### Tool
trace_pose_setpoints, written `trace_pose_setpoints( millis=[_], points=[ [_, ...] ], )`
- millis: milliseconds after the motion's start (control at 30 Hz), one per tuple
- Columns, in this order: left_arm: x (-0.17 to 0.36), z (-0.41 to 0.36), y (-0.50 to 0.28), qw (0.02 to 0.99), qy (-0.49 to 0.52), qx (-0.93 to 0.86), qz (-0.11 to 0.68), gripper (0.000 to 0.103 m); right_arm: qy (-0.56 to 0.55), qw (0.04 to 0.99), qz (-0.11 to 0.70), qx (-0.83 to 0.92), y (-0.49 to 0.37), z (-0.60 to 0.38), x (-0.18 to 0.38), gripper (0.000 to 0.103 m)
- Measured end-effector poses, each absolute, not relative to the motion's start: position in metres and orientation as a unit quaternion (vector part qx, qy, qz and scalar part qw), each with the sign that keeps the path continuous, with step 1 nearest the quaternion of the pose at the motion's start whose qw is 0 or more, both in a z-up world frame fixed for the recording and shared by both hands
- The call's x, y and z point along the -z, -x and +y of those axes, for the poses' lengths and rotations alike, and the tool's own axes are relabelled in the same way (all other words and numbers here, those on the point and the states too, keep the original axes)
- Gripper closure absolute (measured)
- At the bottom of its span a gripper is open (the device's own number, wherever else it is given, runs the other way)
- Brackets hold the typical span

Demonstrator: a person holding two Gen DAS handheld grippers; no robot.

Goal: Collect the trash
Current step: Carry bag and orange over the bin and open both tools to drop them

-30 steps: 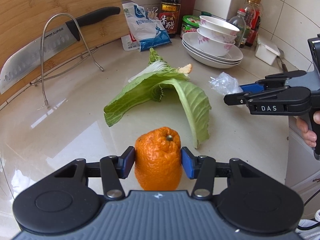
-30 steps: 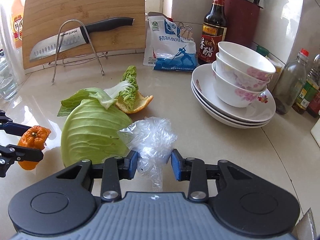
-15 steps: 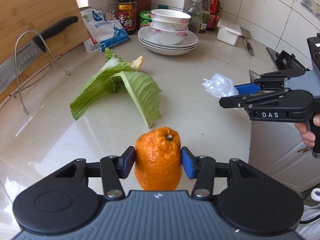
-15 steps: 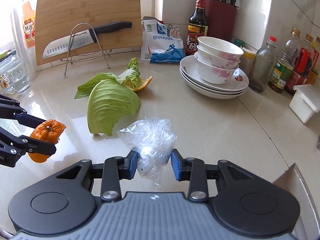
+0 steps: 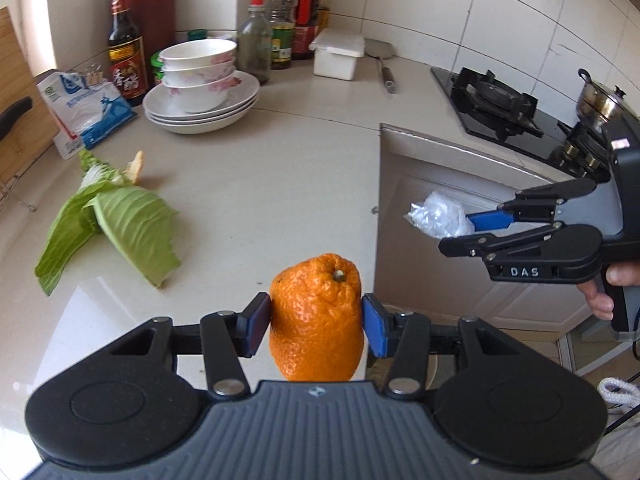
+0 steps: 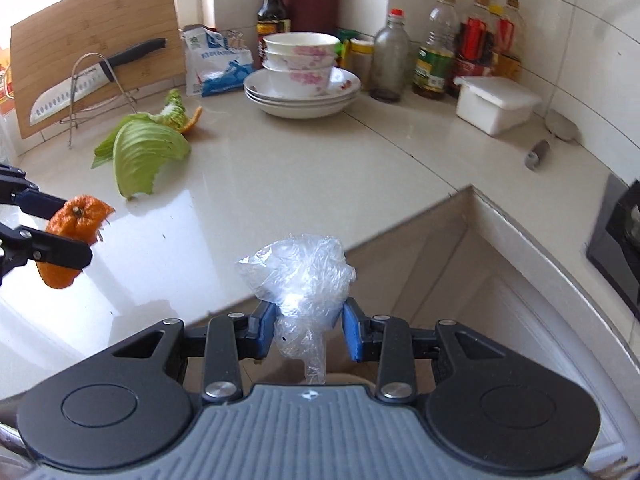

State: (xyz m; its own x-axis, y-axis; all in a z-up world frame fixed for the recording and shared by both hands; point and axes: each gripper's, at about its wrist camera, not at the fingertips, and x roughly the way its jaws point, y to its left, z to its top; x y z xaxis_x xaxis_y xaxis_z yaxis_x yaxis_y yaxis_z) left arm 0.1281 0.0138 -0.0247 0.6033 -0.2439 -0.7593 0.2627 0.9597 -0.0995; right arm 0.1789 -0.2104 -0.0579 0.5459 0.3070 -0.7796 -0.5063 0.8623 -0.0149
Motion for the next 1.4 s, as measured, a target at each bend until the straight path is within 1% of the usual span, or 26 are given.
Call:
trace_pose_setpoints(
  millis=[167,400,433,500,533,567,633,733,800,867,1067,1300,1400],
  points=[
    [0.025,-0.015,-0.137,0.892,-0.025,0.178,0.416,0.054,0.103,0.862,0.456,-0.196,-0.171,-0.238,0.091,0.063],
    [0.026,-0.048,-0.147,0.885,-0.047,0.213,0.412,0.054,0.088,0.851,0.485,-0.178,-0.168,-0.256,0.125,0.062],
    [0.027,-0.051,-0.148,0.884,-0.049,0.215,0.413,0.054,0.086,0.852,0.485,-0.177,-0.168,-0.256,0.128,0.061],
    [0.028,-0.058,-0.15,0.882,-0.053,0.221,0.414,0.054,0.084,0.851,0.486,-0.179,-0.167,-0.257,0.131,0.045],
    [0.029,-0.062,-0.151,0.881,-0.055,0.223,0.414,0.054,0.085,0.854,0.481,-0.179,-0.166,-0.256,0.131,0.035],
    [0.03,-0.065,-0.152,0.88,-0.056,0.226,0.414,0.054,0.085,0.855,0.479,-0.179,-0.165,-0.257,0.131,0.03],
    [0.032,-0.071,-0.153,0.879,-0.06,0.23,0.414,0.054,0.076,0.857,0.478,-0.179,-0.163,-0.26,0.128,0.025],
    [0.038,-0.082,-0.157,0.875,-0.066,0.24,0.415,0.054,0.071,0.86,0.476,-0.17,-0.158,-0.267,0.122,0.024],
    [0.043,-0.089,-0.159,0.871,-0.069,0.248,0.418,0.054,0.068,0.864,0.472,-0.161,-0.152,-0.273,0.115,0.02],
    [0.049,-0.097,-0.161,0.867,-0.074,0.254,0.422,0.054,0.064,0.87,0.465,-0.152,-0.146,-0.281,0.108,0.015],
    [0.073,-0.12,-0.166,0.851,-0.083,0.275,0.44,0.054,0.062,0.885,0.446,-0.123,-0.125,-0.298,0.087,0.004],
    [0.096,-0.142,-0.173,0.836,-0.097,0.29,0.455,0.053,0.053,0.893,0.437,-0.093,-0.109,-0.312,0.075,0.003],
    [0.102,-0.147,-0.176,0.838,-0.1,0.289,0.452,0.047,0.051,0.893,0.439,-0.081,-0.104,-0.317,0.074,0.003]
  ],
)
